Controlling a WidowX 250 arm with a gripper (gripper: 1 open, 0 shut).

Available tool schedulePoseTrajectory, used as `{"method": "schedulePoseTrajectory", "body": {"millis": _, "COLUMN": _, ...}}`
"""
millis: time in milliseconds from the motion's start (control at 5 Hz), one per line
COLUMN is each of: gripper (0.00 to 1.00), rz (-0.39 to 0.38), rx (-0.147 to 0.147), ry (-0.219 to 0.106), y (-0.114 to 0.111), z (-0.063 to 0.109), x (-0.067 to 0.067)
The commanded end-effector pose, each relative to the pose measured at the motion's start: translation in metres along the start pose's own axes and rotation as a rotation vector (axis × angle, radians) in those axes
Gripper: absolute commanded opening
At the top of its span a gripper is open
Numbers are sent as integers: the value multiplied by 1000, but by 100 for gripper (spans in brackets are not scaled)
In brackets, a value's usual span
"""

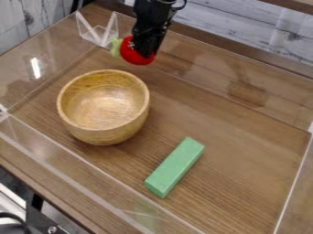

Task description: Move the red fruit to the left side of the table

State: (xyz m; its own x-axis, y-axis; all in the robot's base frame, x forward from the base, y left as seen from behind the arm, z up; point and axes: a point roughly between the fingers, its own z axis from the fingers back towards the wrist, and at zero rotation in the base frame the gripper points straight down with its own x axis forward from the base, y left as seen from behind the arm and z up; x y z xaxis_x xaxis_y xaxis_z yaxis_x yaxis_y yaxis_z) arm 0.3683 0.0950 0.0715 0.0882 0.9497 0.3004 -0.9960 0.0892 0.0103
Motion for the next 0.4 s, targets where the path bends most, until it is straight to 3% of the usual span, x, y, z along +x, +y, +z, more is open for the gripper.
{"method": "schedulePoseTrajectory", "body": {"millis": 0, "gripper": 0, "rz": -3, "rx": -93, "ry": -5, "y": -3, "z": 41, "x": 7}}
{"method": "schedulePoseTrajectory", "body": {"millis": 200, "gripper": 0, "rz": -28, "rx": -112, "ry": 8, "y": -2, "z": 37, "x": 7}}
